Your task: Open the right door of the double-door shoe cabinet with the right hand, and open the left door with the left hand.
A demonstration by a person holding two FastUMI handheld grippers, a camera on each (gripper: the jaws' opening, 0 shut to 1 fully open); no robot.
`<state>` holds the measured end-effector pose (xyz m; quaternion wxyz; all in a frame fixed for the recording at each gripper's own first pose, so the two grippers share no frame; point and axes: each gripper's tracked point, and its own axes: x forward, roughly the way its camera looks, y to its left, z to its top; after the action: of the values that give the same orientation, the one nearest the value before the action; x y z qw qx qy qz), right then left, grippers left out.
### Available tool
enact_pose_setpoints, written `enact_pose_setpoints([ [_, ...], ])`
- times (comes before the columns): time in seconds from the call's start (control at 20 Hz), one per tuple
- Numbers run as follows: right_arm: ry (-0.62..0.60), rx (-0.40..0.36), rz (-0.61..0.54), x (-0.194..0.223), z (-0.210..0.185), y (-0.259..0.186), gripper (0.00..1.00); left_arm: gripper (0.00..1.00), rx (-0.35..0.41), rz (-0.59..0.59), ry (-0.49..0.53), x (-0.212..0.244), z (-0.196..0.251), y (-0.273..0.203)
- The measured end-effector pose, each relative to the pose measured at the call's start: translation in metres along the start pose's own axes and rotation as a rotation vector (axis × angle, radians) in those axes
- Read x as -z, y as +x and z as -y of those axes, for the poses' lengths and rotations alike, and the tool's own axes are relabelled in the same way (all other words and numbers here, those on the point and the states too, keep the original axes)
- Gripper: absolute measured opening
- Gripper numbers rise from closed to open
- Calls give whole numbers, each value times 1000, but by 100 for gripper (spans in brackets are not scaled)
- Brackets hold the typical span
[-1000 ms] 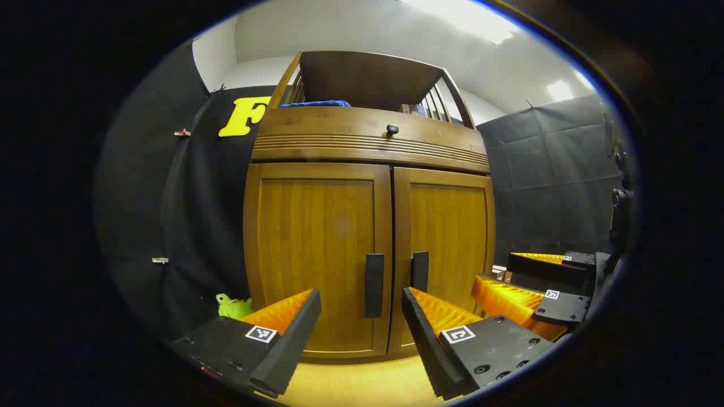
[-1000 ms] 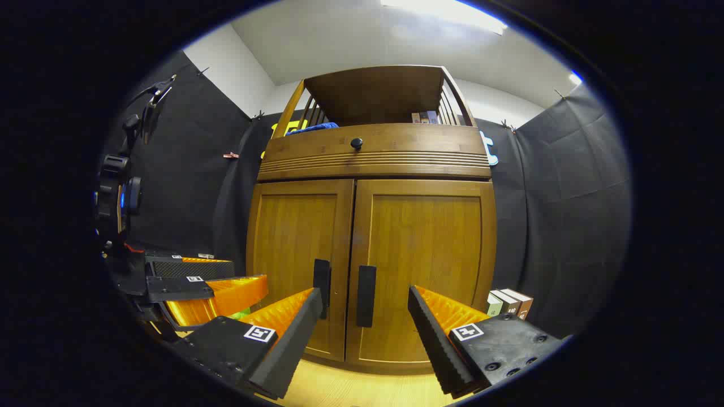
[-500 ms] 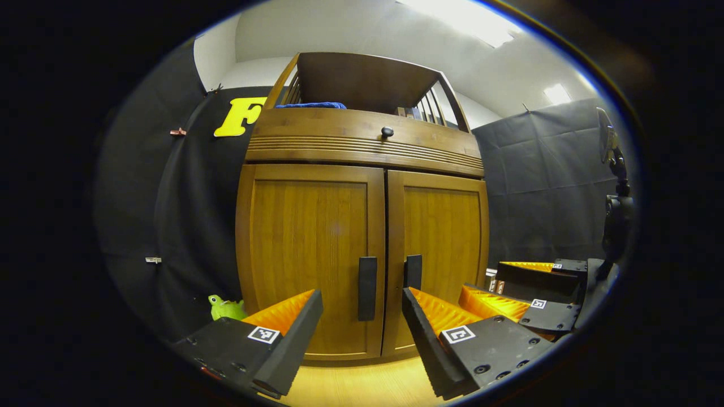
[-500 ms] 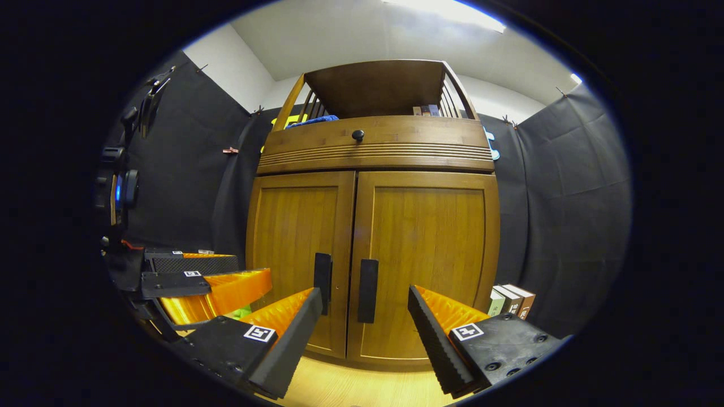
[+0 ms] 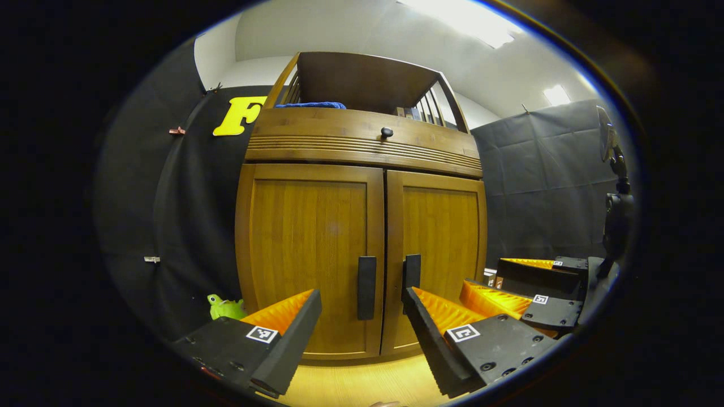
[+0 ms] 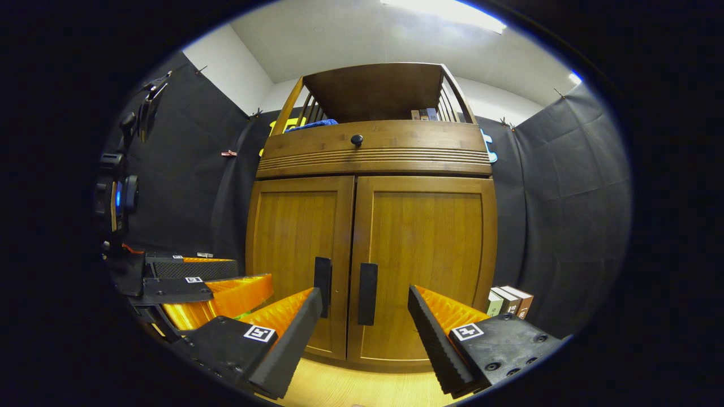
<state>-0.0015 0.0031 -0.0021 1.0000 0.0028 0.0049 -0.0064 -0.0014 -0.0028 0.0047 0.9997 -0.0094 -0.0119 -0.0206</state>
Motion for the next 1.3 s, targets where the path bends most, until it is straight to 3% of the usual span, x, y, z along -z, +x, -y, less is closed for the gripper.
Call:
enact_pose_setpoints([
  [0.65,3,-2,-9,3,-5,6,97,93,3,5,-2,0,-5,-5],
  [1.3,-13,-2,-39,28,-18,55,95,93,14,20,-7,-3,-18,-22],
])
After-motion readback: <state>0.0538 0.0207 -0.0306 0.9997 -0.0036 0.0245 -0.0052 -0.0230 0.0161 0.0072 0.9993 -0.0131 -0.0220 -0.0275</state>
